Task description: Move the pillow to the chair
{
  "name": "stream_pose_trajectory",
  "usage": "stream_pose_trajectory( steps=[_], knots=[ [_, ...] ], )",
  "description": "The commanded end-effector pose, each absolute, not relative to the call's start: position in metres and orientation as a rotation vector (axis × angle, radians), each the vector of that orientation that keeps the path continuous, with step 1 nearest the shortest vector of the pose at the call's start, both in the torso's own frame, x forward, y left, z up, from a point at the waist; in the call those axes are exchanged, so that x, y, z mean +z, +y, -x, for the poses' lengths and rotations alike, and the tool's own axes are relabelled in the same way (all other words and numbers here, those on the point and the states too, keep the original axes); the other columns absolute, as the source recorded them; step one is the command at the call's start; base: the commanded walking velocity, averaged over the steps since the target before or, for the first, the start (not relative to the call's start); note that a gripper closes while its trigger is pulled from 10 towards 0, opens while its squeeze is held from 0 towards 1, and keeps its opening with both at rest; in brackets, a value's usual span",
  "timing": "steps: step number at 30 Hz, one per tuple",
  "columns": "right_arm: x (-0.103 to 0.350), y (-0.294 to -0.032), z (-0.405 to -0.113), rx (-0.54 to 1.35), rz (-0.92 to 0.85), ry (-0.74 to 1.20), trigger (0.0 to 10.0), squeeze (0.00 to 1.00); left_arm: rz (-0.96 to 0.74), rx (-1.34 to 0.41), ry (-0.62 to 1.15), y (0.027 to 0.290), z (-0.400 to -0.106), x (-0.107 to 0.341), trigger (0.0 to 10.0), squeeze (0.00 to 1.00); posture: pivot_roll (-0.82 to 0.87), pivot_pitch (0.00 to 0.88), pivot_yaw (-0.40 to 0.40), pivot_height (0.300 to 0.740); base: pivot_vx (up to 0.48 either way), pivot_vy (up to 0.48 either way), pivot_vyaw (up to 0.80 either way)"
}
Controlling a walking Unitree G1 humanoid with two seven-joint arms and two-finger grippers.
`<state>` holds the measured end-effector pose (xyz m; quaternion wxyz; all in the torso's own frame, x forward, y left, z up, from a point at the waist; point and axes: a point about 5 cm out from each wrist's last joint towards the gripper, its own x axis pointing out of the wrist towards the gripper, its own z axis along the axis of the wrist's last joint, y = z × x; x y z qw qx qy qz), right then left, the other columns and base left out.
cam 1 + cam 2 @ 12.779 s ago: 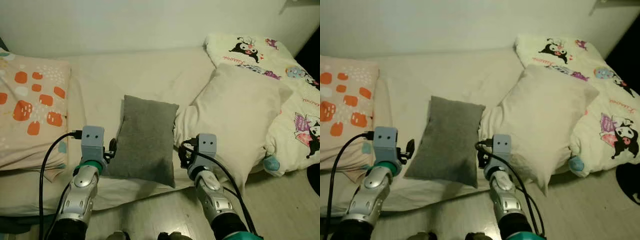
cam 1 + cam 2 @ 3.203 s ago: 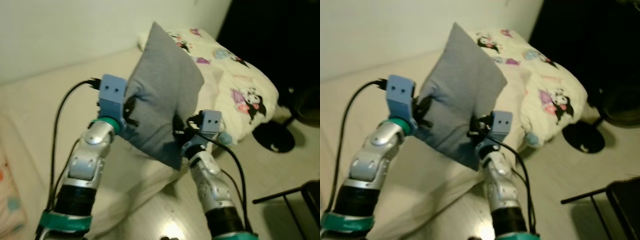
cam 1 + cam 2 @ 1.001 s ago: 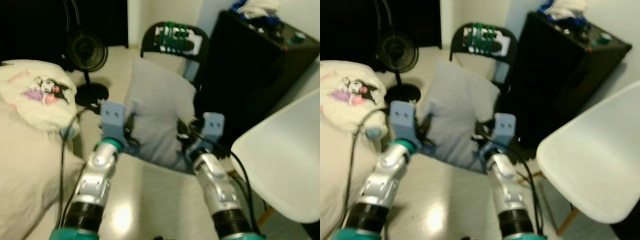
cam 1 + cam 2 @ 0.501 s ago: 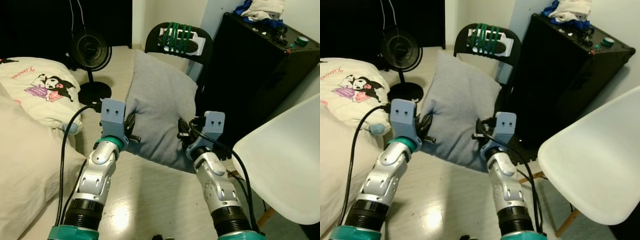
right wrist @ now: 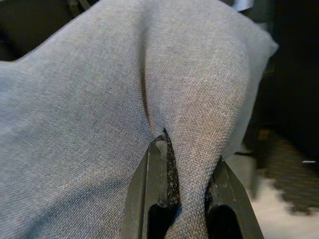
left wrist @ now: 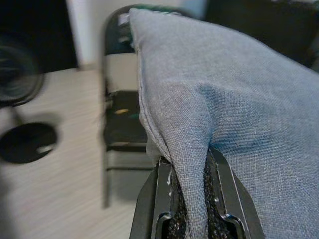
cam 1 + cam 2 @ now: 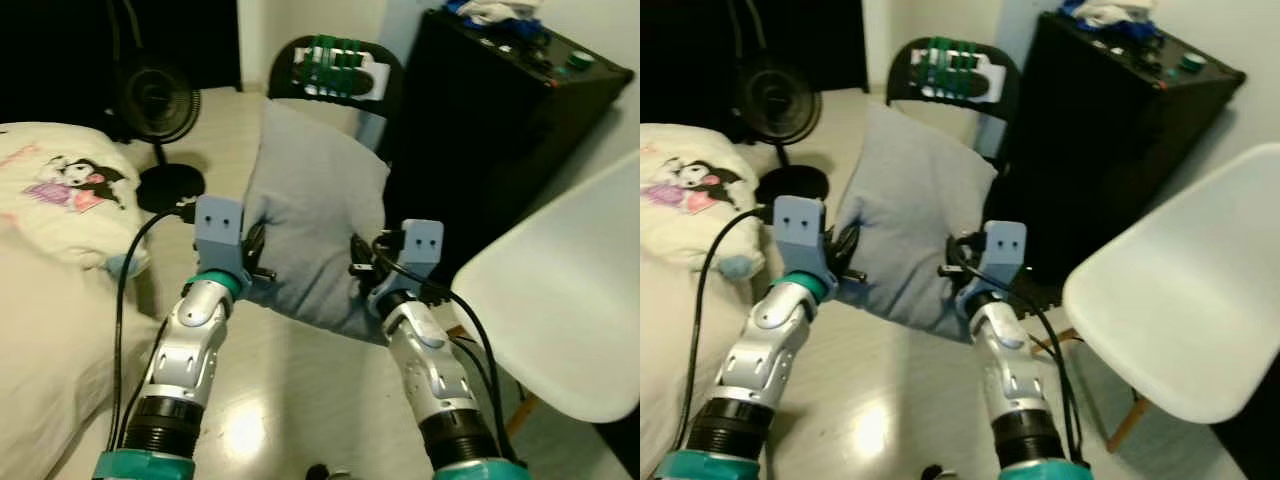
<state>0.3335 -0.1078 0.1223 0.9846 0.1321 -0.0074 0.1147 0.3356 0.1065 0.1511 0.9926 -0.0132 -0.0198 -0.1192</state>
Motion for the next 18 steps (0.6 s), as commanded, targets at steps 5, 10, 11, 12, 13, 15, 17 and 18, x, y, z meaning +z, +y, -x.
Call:
stream_pose_trajectory(
  steps=[5,10,11,12,13,15,17,18],
  knots=[
    [0.1226,-0.1021,-0.3311,0.257,-0.266,-0.02,10.0,0.0,0.031,-0.263,-0.086,0.1029,-0.3372,0.1587,10.0,0.0,0.06,0.01,-0.006,0.74,0.0,0.0,-0.8],
    [0.1233,-0.1006,-0.3303,0.267,-0.264,-0.023,10.0,0.0,0.034,-0.262,-0.086,0.1023,-0.3369,0.1584,10.0,0.0,0.06,0.01,-0.008,0.74,0.0,0.0,-0.8],
    [0.1234,-0.1002,-0.3301,0.27,-0.264,-0.023,10.0,0.0,0.035,-0.263,-0.087,0.1019,-0.3367,0.1584,10.0,0.0,0.06,0.009,-0.01,0.74,0.0,0.0,-0.8],
    [0.1234,-0.0999,-0.3299,0.272,-0.263,-0.024,10.0,0.0,0.037,-0.264,-0.087,0.1017,-0.3366,0.1584,10.0,0.0,0.06,0.009,-0.01,0.74,0.0,0.0,-0.8],
    [0.1234,-0.0999,-0.3299,0.272,-0.263,-0.024,10.0,0.0,0.037,-0.264,-0.087,0.1017,-0.3366,0.1584,10.0,0.0,0.06,0.009,-0.01,0.74,0.0,0.0,-0.8],
    [0.1232,-0.0997,-0.3296,0.273,-0.262,-0.023,10.0,0.0,0.038,-0.266,-0.087,0.1014,-0.3364,0.1581,10.0,0.0,0.06,0.006,-0.008,0.74,0.0,0.0,-0.8],
    [0.123,-0.0995,-0.3292,0.273,-0.262,-0.024,10.0,0.0,0.039,-0.27,-0.087,0.1011,-0.3362,0.1579,10.0,0.0,0.05,0.003,-0.004,0.74,0.0,0.0,-0.8],
    [0.1228,-0.0996,-0.3288,0.273,-0.263,-0.024,10.0,0.0,0.038,-0.274,-0.087,0.1009,-0.3361,0.1578,10.0,0.0,0.05,0.003,-0.004,0.74,0.0,0.0,-0.8]
  ],
)
